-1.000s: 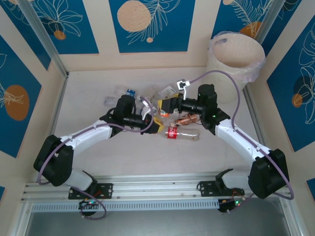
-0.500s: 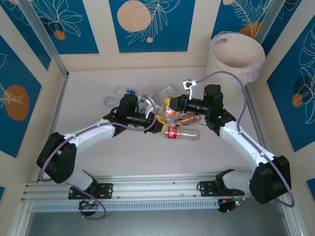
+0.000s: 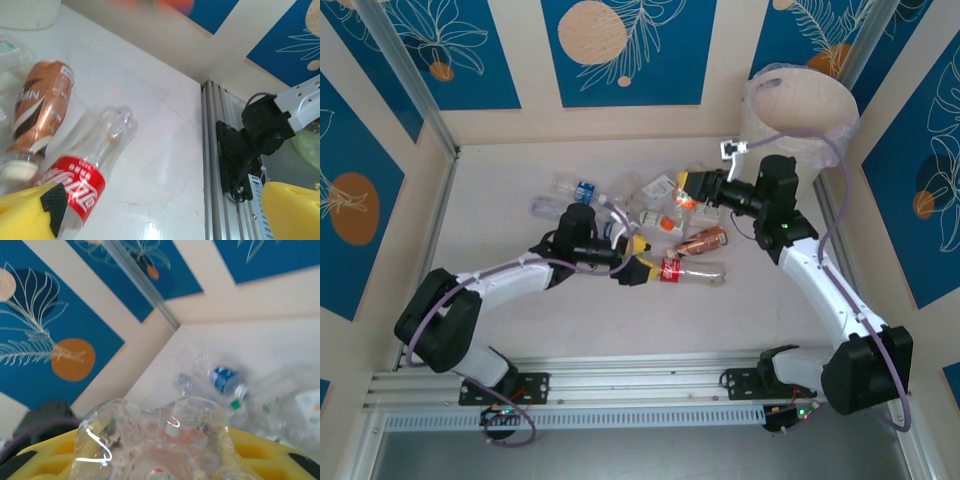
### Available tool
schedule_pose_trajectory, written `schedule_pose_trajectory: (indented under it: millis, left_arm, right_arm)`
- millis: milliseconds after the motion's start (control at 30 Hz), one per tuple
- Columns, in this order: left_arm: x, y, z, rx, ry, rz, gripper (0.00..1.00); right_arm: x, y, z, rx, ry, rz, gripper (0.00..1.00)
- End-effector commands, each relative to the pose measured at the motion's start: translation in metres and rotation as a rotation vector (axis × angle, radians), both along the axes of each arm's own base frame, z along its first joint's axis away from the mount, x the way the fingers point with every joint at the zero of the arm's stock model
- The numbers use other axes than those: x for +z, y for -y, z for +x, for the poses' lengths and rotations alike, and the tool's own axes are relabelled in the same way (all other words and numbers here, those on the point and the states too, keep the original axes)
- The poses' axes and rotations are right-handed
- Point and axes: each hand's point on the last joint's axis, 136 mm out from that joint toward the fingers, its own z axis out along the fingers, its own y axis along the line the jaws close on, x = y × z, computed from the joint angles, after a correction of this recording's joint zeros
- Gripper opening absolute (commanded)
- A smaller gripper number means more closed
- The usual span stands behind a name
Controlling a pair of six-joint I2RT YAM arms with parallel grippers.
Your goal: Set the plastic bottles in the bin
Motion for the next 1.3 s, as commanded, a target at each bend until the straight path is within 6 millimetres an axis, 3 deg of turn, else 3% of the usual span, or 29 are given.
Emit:
schedule_pose_trajectory:
  millis: [0, 167, 367, 500, 667, 767, 1033, 1267]
  left_arm:
    - [0.023, -0.014, 0.005, 0.074, 0.153, -0.048, 1.00]
    - [0.017, -0.044, 0.032, 0.326, 0.242, 0.035, 1.00]
    - [0.016, -0.075, 0.050, 0.535, 0.283, 0.059, 1.00]
    - [0.012, -0.086, 0.049, 0.581, 0.285, 0.072, 1.00]
    - [0.010, -0.099, 0.046, 0.628, 0.306, 0.083, 1.00]
    - [0.009, -0.104, 0.045, 0.648, 0.315, 0.086, 1.00]
    - [0.004, -0.106, 0.046, 0.652, 0.308, 0.100, 1.00]
    - [-0.001, -0.106, 0.049, 0.663, 0.295, 0.116, 1.00]
  right_arm:
    - [0.021, 0.019, 0.020, -0.120, 0.085, -0.111, 0.26]
    - [0.059, 0.077, 0.078, -0.465, 0.168, -0.268, 0.27]
    - [0.102, 0.164, 0.138, -0.750, 0.197, -0.119, 0.27]
    - [0.126, 0.207, 0.159, -0.877, 0.220, -0.087, 0.27]
    - [0.138, 0.250, 0.163, -0.954, 0.211, 0.032, 0.27]
    - [0.128, 0.265, 0.163, -1.026, 0.200, -0.005, 0.27]
    - [0.079, 0.281, 0.173, -1.171, 0.245, -0.262, 0.29]
    - [0.023, 0.283, 0.196, -1.105, 0.026, -0.418, 0.37]
